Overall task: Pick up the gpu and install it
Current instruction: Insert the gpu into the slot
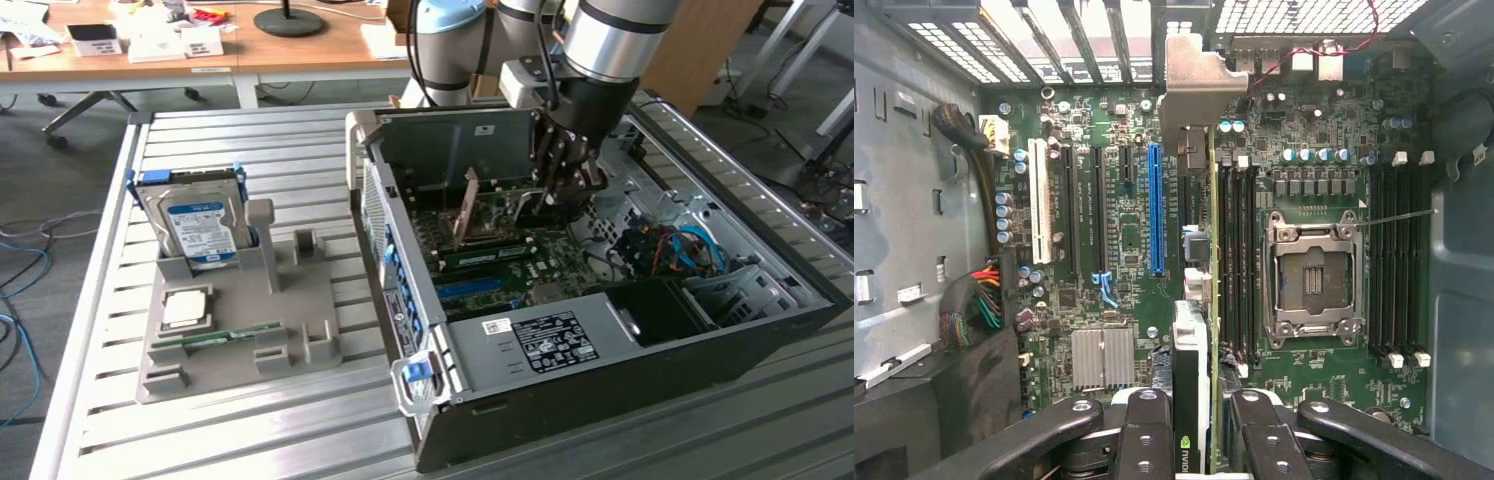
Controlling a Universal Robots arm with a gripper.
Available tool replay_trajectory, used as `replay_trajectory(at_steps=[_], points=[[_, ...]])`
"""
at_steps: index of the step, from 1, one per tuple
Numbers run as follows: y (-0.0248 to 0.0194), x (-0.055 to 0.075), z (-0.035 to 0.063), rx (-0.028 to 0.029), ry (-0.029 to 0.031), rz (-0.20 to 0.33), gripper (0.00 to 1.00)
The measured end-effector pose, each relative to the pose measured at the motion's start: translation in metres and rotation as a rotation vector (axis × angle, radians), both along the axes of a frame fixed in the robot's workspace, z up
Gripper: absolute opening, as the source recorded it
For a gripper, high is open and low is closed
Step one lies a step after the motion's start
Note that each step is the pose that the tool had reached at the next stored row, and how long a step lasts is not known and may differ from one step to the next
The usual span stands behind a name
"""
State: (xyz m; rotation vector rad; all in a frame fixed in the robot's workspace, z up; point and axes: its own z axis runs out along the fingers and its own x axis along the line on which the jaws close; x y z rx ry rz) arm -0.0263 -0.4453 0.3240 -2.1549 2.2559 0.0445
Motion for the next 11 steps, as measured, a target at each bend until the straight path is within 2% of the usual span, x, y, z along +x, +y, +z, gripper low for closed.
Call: replay_trajectory(at_steps=[11], points=[[0.0,0.0,-0.0014,-0.0002,0.0,0.0,0.27]])
